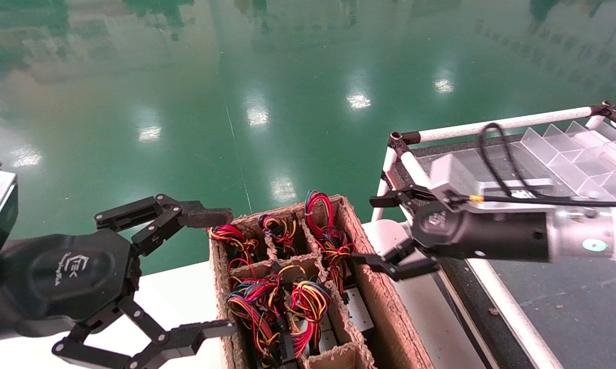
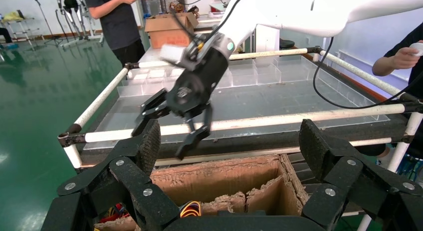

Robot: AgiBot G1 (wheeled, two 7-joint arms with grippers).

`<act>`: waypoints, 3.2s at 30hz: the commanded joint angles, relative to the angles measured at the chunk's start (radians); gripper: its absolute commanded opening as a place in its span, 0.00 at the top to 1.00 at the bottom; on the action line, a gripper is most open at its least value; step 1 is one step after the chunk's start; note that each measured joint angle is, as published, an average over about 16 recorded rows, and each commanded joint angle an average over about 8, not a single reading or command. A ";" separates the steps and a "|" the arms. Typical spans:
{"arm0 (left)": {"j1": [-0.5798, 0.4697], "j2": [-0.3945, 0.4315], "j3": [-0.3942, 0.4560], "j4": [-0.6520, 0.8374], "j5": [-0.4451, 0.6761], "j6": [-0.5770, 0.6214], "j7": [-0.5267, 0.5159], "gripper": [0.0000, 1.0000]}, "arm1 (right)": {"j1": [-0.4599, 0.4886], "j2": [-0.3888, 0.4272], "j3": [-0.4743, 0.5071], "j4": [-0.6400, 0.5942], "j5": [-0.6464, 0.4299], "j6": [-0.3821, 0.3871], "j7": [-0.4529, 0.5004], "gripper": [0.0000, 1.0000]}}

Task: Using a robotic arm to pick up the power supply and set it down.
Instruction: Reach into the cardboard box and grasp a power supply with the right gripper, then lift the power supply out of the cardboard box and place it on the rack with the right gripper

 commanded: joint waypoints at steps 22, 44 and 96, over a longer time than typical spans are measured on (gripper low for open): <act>0.000 0.000 0.001 0.000 -0.001 0.000 0.001 0.00 | 0.138 -0.265 0.001 -0.476 -0.037 0.230 -0.204 0.00; -0.001 -0.001 0.002 0.000 -0.001 -0.001 0.001 0.00 | 0.150 -0.369 -0.003 -0.597 -0.048 0.333 -0.297 1.00; -0.001 -0.002 0.004 0.000 -0.003 -0.002 0.002 0.00 | 0.147 -0.327 0.046 -0.617 0.022 0.189 -0.306 1.00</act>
